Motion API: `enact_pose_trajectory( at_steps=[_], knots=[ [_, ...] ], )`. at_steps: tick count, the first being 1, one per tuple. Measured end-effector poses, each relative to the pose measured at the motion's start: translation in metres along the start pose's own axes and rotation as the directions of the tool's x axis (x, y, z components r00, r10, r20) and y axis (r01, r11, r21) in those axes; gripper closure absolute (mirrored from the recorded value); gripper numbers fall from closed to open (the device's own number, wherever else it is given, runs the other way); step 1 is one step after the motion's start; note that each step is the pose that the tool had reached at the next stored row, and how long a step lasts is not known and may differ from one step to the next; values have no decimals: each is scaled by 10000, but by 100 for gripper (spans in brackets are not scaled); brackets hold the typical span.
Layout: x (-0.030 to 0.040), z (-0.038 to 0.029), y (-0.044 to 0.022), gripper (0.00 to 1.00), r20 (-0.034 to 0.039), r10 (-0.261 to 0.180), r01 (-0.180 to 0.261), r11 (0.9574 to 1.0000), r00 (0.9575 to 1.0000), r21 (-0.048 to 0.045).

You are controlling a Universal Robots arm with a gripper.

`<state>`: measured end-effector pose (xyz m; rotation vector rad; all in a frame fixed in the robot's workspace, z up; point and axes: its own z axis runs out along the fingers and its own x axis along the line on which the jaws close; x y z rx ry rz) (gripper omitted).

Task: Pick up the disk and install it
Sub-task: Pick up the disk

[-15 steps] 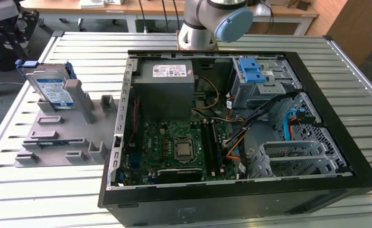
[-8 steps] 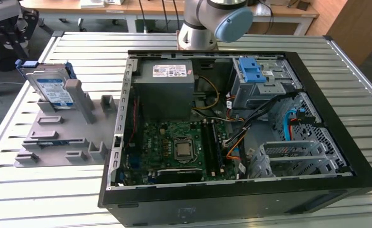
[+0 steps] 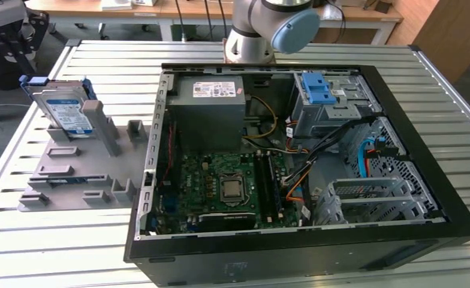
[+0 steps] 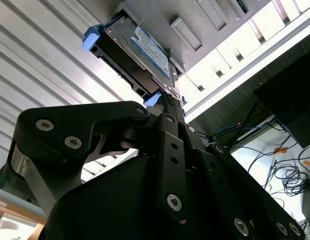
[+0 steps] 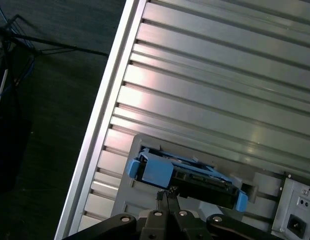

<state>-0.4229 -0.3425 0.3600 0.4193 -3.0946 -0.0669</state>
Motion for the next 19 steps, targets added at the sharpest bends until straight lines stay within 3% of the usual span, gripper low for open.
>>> enact_pose_trajectory(
  at_steps=[10, 19],
  knots=[
    [0, 0, 0, 89, -18, -391, 391, 9992, 9992, 4],
    [0, 0, 0, 89, -43, -929, 929, 9957, 9957, 9]
  ],
)
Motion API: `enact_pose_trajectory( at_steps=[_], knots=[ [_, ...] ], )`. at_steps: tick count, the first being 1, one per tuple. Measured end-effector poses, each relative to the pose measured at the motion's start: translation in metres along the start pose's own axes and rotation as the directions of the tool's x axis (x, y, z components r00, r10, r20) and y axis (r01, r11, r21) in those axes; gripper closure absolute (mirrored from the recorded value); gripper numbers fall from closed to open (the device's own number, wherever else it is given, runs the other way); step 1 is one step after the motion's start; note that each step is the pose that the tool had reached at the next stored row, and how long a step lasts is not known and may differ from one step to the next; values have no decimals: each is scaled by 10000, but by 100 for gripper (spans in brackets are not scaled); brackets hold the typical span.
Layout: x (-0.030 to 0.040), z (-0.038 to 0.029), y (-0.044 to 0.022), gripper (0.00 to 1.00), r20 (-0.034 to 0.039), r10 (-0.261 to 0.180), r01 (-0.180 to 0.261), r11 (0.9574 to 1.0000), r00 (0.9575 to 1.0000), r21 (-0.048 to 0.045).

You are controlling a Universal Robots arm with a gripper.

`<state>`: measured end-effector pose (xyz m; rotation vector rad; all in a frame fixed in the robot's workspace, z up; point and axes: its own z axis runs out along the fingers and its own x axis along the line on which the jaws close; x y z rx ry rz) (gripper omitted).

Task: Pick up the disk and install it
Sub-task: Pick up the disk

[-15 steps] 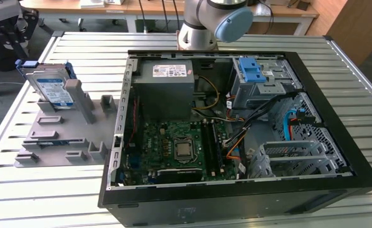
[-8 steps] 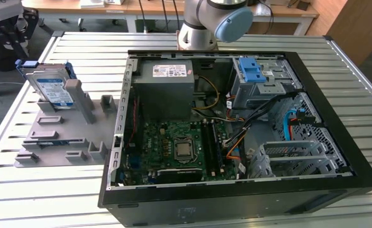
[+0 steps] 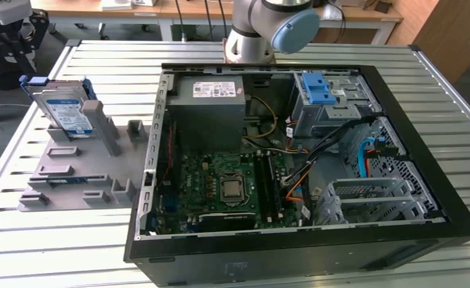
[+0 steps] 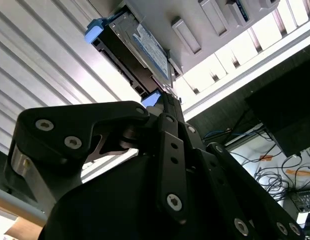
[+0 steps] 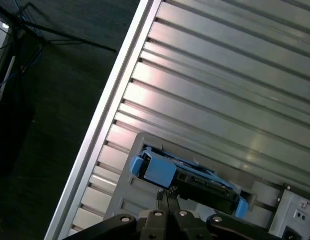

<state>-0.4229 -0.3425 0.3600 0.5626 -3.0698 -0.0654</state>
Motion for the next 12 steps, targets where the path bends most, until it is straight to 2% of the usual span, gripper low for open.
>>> enact_pose_trajectory(
  at_steps=[12],
  knots=[
    [0, 0, 0, 89, -29, -758, 758, 9971, 9971, 10]
  ],
)
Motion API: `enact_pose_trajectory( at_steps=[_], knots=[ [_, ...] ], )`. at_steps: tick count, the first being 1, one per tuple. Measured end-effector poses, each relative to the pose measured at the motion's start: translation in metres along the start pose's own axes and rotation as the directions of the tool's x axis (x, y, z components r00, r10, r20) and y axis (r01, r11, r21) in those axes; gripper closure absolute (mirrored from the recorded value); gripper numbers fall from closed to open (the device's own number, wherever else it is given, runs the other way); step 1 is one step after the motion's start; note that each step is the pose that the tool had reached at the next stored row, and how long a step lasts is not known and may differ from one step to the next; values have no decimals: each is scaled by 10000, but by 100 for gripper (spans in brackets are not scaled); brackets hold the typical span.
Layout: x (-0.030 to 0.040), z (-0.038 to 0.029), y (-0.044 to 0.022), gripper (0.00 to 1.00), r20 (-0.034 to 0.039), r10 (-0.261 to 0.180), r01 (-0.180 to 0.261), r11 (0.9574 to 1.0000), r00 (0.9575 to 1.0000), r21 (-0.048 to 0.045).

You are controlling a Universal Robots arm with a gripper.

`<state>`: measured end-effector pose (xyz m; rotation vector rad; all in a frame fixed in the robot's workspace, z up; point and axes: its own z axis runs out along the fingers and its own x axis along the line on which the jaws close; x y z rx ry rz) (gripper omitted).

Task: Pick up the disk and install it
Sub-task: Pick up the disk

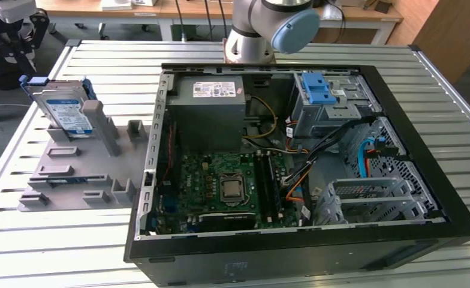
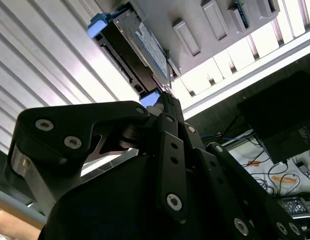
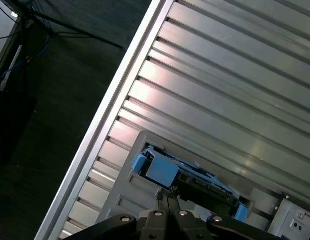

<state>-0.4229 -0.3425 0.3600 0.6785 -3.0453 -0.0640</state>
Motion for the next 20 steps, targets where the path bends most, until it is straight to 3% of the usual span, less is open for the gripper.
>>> enact_pose_trajectory(
  at_steps=[10, 20],
  knots=[
    [0, 0, 0, 89, -27, -691, 691, 9976, 9976, 9],
    [0, 0, 0, 89, -47, -1368, 1369, 9906, 9906, 21]
  ],
)
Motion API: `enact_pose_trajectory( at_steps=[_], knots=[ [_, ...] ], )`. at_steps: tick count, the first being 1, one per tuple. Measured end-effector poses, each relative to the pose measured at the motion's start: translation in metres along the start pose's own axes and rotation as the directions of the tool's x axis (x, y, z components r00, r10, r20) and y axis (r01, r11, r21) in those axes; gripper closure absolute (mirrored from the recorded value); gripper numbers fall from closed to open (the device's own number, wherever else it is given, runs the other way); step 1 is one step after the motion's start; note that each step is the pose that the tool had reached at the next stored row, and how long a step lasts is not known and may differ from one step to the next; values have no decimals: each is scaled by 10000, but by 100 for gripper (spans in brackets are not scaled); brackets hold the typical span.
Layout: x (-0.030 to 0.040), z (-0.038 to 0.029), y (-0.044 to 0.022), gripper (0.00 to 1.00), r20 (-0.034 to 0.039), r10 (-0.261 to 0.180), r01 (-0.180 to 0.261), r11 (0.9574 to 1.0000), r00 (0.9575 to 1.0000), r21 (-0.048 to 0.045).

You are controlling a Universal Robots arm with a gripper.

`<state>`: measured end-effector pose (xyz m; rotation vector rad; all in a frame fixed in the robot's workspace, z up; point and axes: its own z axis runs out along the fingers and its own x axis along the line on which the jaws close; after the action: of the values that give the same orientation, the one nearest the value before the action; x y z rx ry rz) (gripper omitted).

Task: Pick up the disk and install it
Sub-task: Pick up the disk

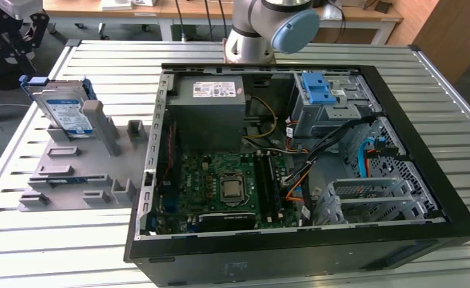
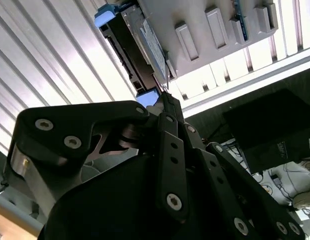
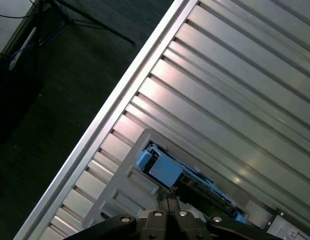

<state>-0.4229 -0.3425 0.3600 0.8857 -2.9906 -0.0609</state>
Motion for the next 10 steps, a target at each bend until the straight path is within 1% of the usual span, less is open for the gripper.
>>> enact_pose_trajectory(
  at_steps=[6, 10],
  knots=[
    [0, 0, 0, 89, 22, -488, 488, 9988, 9988, 31],
    [0, 1, 0, 89, 7, -903, 903, 9959, 9959, 36]
  ],
)
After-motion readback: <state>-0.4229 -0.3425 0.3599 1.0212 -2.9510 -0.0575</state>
